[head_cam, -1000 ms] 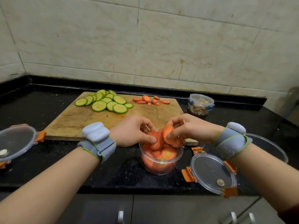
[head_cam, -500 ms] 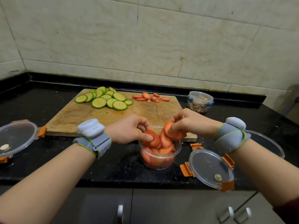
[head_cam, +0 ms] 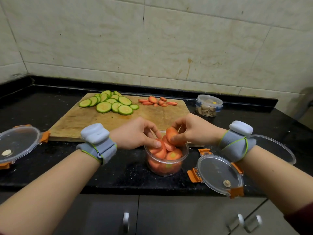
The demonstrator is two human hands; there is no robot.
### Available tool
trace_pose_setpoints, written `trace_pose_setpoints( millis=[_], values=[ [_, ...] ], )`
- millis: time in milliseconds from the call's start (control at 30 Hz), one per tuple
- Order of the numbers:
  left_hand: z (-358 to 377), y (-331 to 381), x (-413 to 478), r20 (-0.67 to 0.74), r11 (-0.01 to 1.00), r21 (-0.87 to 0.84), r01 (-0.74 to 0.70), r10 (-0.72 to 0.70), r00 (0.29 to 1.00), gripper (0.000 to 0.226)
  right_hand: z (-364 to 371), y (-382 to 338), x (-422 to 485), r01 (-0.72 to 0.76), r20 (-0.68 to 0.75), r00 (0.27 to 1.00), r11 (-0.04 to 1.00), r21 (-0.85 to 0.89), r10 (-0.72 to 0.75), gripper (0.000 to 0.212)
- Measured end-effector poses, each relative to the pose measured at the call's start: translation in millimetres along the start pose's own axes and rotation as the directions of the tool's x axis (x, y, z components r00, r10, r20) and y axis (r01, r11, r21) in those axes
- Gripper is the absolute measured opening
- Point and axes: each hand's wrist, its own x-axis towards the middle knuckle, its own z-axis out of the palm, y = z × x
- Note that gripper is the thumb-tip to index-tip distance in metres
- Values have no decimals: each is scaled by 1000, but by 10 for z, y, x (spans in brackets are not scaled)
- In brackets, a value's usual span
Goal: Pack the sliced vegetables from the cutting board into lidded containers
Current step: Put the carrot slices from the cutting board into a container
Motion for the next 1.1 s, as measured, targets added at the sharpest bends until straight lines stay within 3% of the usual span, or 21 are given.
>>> trace_pose_setpoints(
  millis=[167, 333, 533, 667, 833, 900, 1000, 1100],
  values=[
    [115, -27, 20, -108, 935, 353, -29, 72, 992, 16, -16, -12, -25, -6, -45, 999, 999, -43, 4, 23],
    [140, -71, 4, -183, 919, 390, -49, 129, 975, 34, -4, -83, -60, 7, 2, 1000, 989, -146, -6, 14],
    [119, -30, 17, -133, 880, 475, 8, 63, 989, 39, -8, -148, -81, -101, -164, 984, 972, -211, 66, 6],
    [125, -48, 30, -135, 913, 408, 29, 28, 990, 37, 93, -164, -106, -109, -256, 966, 948, -300, 30, 10],
    [130, -159, 19, -179, 968, 249, -17, 63, 982, 18, 117, -232, -107, -89, -140, 989, 928, -361, 41, 20],
    [145, -198, 15, -240, 993, 114, -33, 60, 969, 14, 5, -271, -85, -125, -170, 982, 949, -290, 77, 16],
    [152, -260, 29, -328, 999, -46, -11, -4, 945, 18, -107, -320, -45, -156, -196, 969, 987, -24, 148, 12],
    [164, -309, 42, -298, 988, -151, 33, -78, 951, 18, -73, -315, -42, -141, -4, 990, 985, 98, 142, 9]
  ],
)
